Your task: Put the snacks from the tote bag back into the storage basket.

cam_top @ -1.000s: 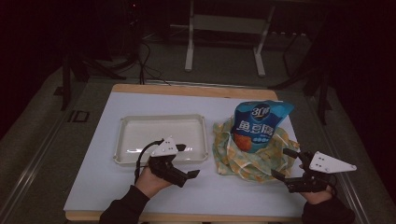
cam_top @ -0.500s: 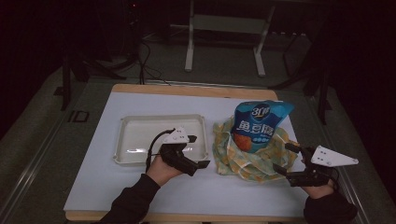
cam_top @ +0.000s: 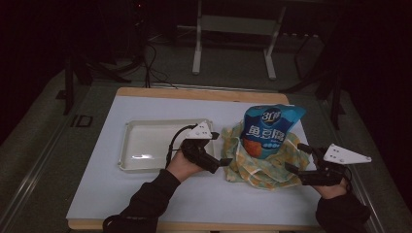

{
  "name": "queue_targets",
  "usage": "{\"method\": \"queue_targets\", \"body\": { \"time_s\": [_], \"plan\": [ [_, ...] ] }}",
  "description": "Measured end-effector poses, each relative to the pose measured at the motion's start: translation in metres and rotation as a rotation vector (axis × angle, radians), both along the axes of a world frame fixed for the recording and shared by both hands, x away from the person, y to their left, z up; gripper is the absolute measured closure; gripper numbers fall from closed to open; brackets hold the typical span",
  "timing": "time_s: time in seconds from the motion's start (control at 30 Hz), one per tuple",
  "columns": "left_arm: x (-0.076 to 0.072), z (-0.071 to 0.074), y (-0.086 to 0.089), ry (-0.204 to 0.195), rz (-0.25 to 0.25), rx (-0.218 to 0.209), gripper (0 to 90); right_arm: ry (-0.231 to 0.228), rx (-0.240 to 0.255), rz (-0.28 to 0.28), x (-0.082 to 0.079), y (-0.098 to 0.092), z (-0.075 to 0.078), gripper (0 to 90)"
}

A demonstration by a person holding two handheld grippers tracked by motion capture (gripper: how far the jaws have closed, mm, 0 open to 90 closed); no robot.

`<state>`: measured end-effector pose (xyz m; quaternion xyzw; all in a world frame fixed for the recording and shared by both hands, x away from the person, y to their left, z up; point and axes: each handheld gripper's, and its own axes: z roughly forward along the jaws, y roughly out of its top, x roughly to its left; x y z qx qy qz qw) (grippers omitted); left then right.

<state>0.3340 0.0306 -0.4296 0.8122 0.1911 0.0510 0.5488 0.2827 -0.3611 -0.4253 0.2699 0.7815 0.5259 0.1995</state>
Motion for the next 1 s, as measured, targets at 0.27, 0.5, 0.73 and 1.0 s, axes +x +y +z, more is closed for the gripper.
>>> {"method": "queue_targets", "body": {
  "time_s": [0.27,0.5,0.73,1.0],
  "plan": [
    [0.016,0.009,-0.017,-0.024,-0.005,-0.001,1.7,0.002,0.003,-0.028,0.013,-0.006,0.002,19.1],
    [0.034,0.012,-0.032,-0.033,0.022,-0.011,1.7,0.001,0.009,-0.045,0.022,-0.008,0.005,21.7],
    [0.051,0.01,-0.045,-0.026,0.05,-0.034,9.7,0.012,0.016,-0.07,0.039,-0.011,0.004,23.7],
    [0.064,0.008,-0.063,-0.025,0.094,0.006,21.1,0.023,0.025,-0.082,0.052,-0.012,0.0,25.3]
  ]
}}
